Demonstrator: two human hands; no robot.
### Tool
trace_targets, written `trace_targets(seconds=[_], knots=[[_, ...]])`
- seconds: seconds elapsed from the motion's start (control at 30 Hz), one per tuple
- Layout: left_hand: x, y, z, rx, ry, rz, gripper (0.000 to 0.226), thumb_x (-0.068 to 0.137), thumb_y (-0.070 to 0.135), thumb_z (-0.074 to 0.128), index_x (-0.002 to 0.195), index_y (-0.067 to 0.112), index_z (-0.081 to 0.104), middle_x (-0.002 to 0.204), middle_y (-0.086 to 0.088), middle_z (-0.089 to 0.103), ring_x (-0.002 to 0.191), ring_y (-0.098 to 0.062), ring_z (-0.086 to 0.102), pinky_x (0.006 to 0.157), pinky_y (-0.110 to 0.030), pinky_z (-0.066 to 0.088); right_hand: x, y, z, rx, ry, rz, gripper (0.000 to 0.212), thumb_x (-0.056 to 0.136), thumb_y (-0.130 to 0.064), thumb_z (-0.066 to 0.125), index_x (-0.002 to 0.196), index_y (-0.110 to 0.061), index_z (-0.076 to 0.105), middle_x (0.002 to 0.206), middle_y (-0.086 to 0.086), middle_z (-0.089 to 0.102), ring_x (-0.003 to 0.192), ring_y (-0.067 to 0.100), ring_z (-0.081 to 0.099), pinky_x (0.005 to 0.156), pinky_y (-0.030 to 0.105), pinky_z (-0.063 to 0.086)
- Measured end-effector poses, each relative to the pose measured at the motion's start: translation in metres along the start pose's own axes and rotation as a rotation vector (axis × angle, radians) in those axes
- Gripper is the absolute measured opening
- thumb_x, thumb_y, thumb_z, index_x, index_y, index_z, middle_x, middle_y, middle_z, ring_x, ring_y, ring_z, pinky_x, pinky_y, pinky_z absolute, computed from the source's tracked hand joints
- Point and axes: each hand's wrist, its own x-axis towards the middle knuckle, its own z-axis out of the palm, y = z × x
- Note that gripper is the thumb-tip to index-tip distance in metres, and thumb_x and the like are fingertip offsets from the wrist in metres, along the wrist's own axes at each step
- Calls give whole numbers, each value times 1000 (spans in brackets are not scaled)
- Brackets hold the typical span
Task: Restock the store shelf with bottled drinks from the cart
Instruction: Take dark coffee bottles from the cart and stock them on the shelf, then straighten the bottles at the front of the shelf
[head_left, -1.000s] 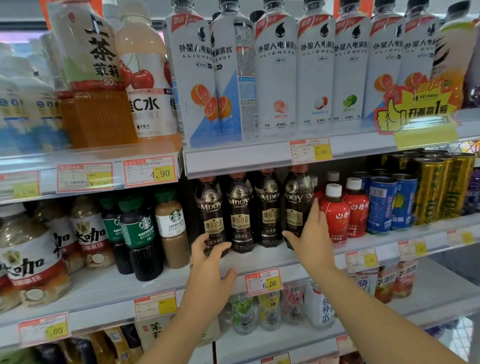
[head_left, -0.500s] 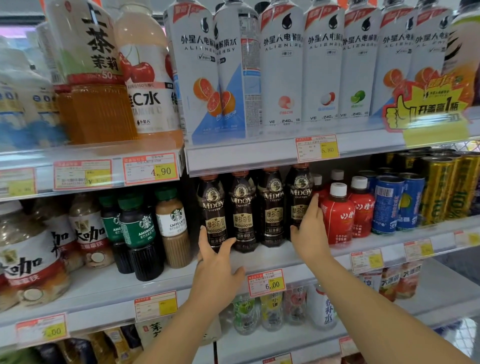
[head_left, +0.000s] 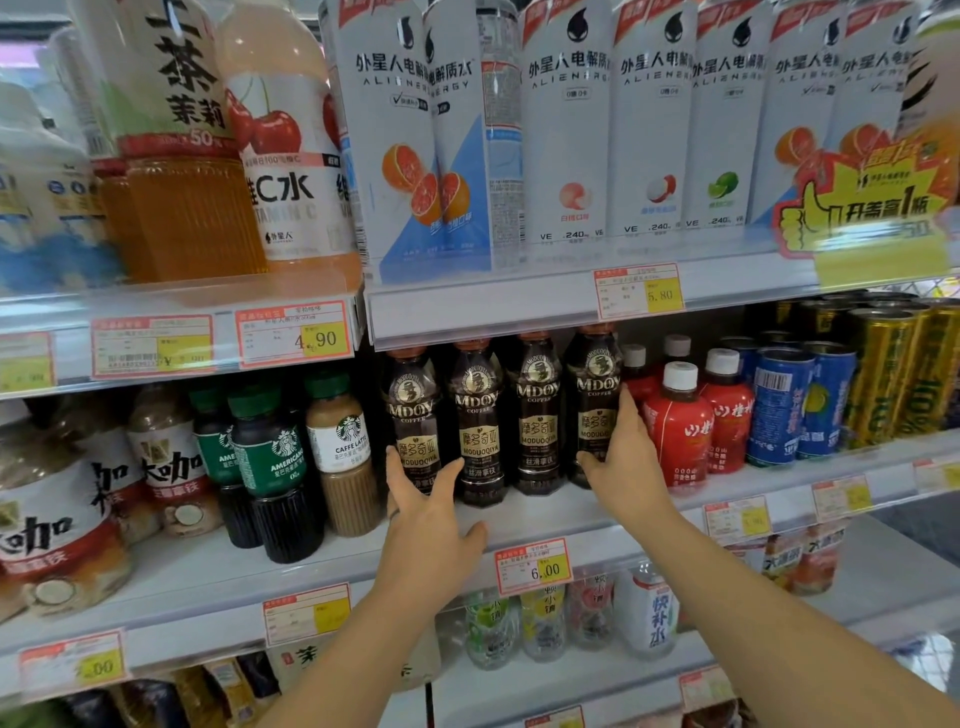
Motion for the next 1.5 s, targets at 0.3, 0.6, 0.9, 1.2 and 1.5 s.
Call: trace_targets(seconds=[0.3,0.6,0.9,1.2,1.5], knots=[[-3,-6,-4,-5,0,37,68,85,36,62,141,41,26,148,-2,-33,133,-29,32,98,-25,35,-26,-6,6,-184,117,-167,77,83,-9,65,147,-15,22,154,13,19,142,27,20,111,35,21],[-6,-7,-3,1,-10,87,67,84,41,61,141,43,26,149,0,-31,135,-29,29,104,-29,31,-33,3,10,-368,2,-70,50,89,-29,59,137,-26,44,158,7,0,139,28,27,95,36,45],[0,-4,-16,69,-127,91,66,85,42,60,142,36,28,151,-5,-28,140,-31,23,105,-31,32,-28,-2,4,-414,-84,-27,49,90,-31,58,136,-21,47,157,14,-1,140,35,23,109,42,32],[-46,-73,-87,-69,171,139,25,88,22,58,110,32,62,111,16,59,96,0,54,83,-22,45,-97,-103,58,-121,-89,-446,26,82,-17,66,108,-21,64,114,-4,63,110,12,55,95,34,45],[-42,-143,-131,-241,302,-19,43,88,20,59,129,23,47,123,4,54,104,-6,51,86,-19,38,-106,-178,175,288,72,-26,43,83,-9,65,123,-13,52,110,-4,47,99,11,53,90,28,46]])
